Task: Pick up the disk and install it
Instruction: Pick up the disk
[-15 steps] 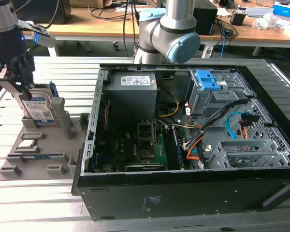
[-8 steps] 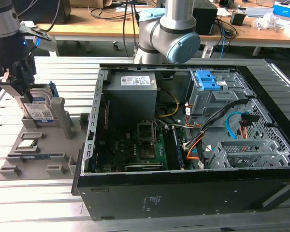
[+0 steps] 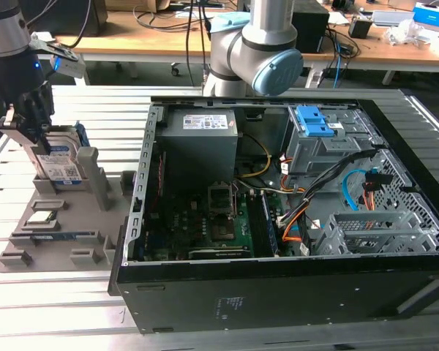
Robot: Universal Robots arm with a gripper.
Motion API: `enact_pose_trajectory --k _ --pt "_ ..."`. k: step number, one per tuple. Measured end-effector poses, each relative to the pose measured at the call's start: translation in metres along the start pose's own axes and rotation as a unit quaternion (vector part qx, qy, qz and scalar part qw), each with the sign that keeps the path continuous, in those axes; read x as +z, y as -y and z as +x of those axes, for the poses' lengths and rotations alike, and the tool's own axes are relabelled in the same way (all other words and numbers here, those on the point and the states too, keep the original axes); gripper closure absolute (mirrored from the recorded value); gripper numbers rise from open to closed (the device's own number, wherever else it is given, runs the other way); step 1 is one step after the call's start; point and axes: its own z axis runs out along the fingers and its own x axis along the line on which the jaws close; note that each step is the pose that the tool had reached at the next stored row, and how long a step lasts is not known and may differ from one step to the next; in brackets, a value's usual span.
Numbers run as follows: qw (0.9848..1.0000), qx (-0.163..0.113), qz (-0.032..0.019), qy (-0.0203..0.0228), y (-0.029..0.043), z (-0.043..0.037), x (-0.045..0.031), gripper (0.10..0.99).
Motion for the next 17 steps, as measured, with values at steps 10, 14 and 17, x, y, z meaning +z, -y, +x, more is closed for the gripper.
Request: enact_pose_trajectory --k 10,14,17 --pt "1.0 0.0 0.0 -0.0012 0.0 0.0 0.0 0.722" --pt "1.0 0.0 0.0 -0.0015 0.0 0.0 0.0 0.722" --pt "1.0 0.0 0.0 -0.0018 0.0 0.0 -0.0006 0.722"
